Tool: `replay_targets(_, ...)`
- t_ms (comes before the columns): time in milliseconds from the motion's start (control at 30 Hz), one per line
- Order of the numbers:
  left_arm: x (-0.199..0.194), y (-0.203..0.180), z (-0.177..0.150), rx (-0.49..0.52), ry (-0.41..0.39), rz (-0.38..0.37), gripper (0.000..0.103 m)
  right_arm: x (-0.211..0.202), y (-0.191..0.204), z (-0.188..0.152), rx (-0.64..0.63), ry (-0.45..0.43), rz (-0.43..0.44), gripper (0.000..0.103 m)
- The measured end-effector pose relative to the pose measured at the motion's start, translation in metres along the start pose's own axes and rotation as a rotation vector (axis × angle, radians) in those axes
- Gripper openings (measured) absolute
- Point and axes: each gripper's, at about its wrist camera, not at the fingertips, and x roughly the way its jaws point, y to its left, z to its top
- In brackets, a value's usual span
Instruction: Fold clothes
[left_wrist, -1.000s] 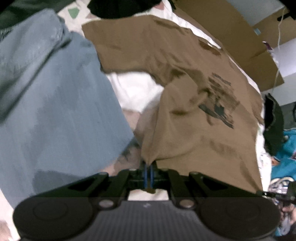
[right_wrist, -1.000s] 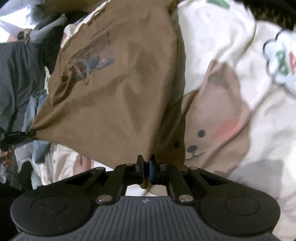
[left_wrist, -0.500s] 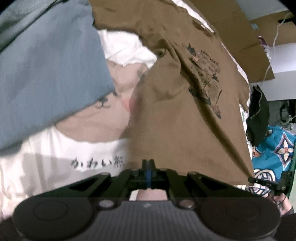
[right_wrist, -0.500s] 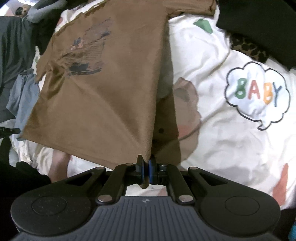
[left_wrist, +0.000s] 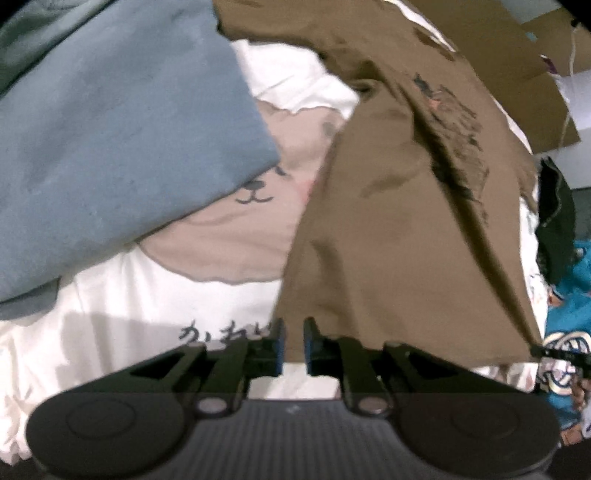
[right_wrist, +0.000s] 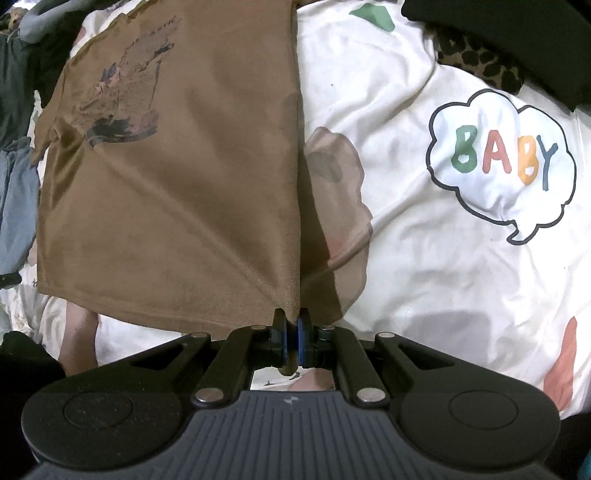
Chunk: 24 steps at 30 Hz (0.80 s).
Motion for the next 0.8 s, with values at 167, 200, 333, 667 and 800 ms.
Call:
replay_targets(167,0.019,0.003,0.000,0.028,-0.005,0.004,0.040,-0.001,0.002,0.000,0.000,0.005,-0.007,0.003)
replay_targets(200,0.023,0.002,0.000,0.046,-0.008,0.023,0.045,-0.001,0.002,0.000,0.000,0.006,-0.008,0.003)
replay_targets(333,0.036,0.007,0.000,0.051,0.001,-0.008,0.044,-0.002,0.004,0.001,0.000,0.010,-0.014,0.003)
replay_targets(667,0.060,0.024,-0.008,0.077,0.020,-0.205,0.015,-0.004,0.007,0.001,0.001,0.016,-0.026,0.003)
replay_targets(800,0.051,0.023,-0.011,0.082,0.014,-0.221,0.005,-0.004,0.008,0.000,-0.002,0.015,-0.026,0.003)
